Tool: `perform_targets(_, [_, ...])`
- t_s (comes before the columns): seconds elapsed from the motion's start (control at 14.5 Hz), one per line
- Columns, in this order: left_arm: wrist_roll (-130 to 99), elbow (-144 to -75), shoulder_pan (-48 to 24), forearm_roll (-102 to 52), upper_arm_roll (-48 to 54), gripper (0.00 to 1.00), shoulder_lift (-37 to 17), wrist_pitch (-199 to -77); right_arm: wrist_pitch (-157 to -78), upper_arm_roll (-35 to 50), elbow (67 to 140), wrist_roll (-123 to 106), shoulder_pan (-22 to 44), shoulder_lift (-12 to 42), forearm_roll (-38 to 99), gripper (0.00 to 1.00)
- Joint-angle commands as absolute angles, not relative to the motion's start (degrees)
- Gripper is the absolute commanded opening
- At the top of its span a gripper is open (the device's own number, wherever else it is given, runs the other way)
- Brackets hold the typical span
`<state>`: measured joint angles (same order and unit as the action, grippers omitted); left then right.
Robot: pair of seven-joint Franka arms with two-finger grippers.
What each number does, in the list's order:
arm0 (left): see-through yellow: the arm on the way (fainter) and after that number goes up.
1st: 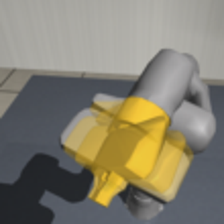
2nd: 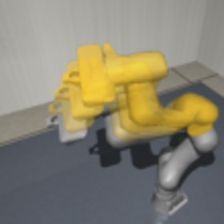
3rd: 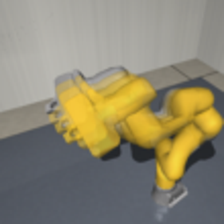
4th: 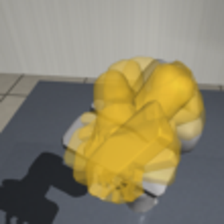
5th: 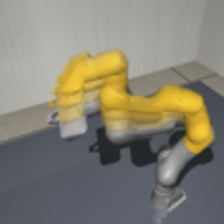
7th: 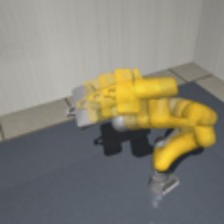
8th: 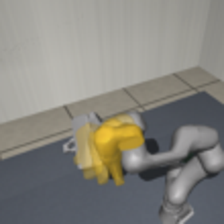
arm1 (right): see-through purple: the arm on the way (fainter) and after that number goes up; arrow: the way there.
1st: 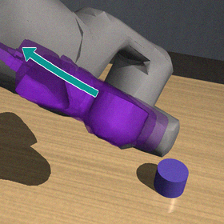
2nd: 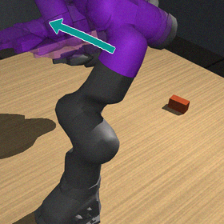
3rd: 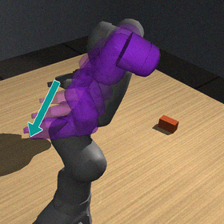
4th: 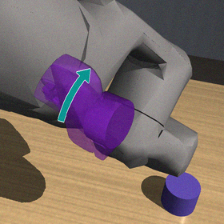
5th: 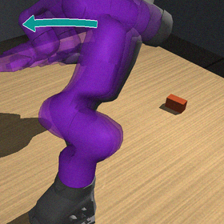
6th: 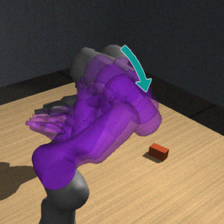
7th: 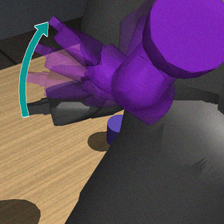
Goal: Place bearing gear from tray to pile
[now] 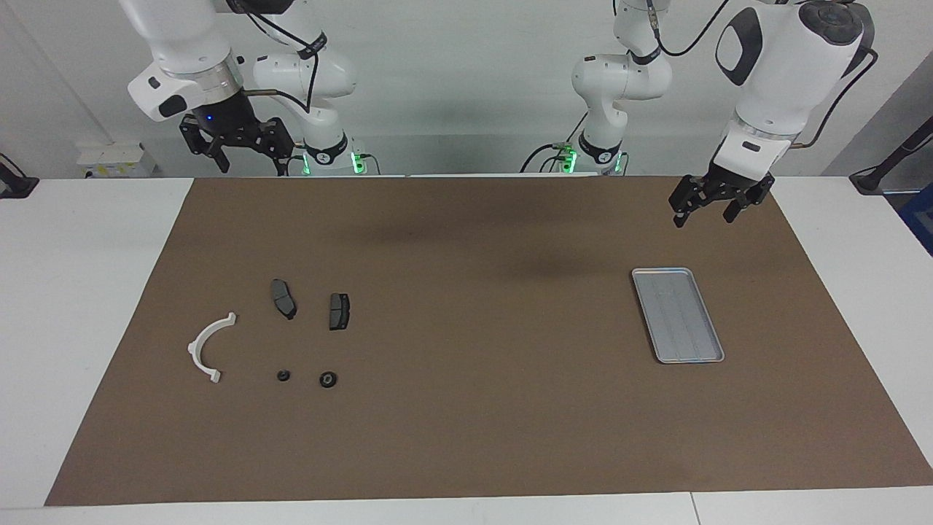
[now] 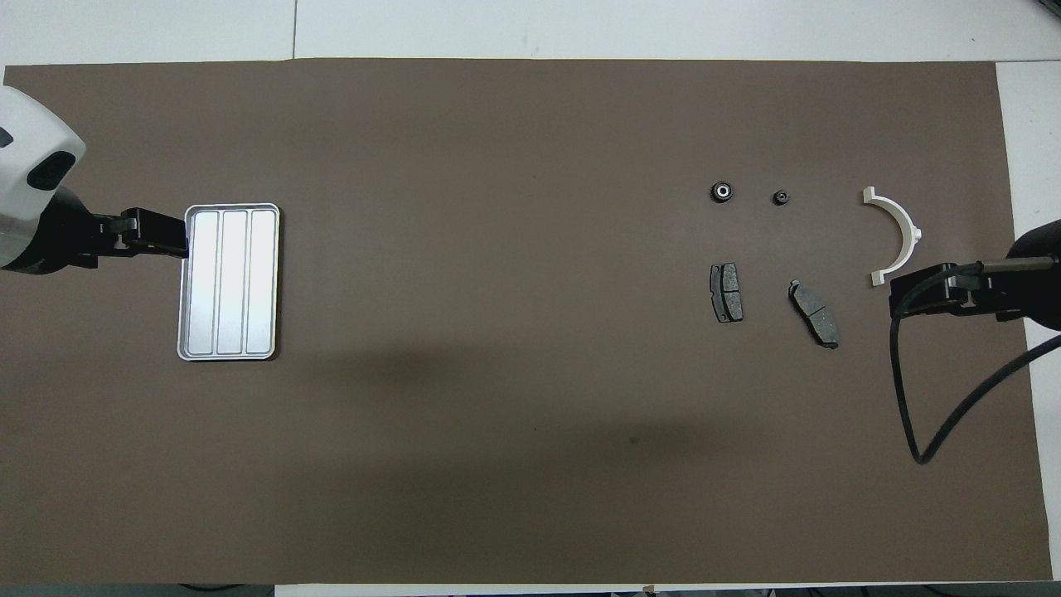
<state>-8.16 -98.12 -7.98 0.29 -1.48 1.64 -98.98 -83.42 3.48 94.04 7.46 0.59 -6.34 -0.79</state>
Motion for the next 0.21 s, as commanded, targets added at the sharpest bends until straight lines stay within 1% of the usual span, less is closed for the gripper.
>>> perform_targets(0.0, [-7.6, -100.7, -7.9, -0.3, -1.3, 1.0, 3.9, -99.5, -83.3, 3.6, 93.9, 7.5, 0.4, -6.7, 0.5, 1.0])
perform_targets(0.14, [-7.5, -100.8, -7.9, -0.4, -1.3, 1.0, 3.9, -99.6, -83.6, 3.6, 93.9, 7.5, 0.4, -6.6, 0.5, 1.0])
